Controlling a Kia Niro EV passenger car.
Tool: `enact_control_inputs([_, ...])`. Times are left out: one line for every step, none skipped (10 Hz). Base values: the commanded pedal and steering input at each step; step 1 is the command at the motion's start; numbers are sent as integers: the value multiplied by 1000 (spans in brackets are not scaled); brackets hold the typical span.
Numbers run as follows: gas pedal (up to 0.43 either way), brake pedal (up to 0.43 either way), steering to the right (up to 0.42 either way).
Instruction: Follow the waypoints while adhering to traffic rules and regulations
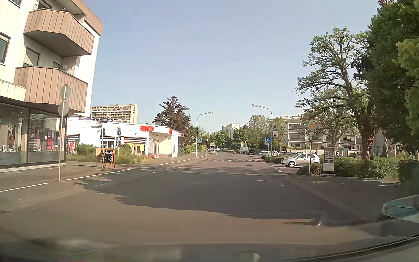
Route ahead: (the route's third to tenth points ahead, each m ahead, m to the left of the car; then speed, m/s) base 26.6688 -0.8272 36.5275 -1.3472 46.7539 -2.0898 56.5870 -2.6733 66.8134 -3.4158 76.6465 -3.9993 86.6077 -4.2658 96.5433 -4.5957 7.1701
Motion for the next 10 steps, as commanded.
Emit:
enact_control_inputs([118, 30, 44])
enact_control_inputs([118, 30, 43])
enact_control_inputs([118, 30, 42])
enact_control_inputs([118, 30, 39])
enact_control_inputs([118, 30, 37])
enact_control_inputs([118, 30, 36])
enact_control_inputs([98, 30, 33])
enact_control_inputs([59, 30, 32])
enact_control_inputs([47, 30, 32])
enact_control_inputs([47, 30, 28])
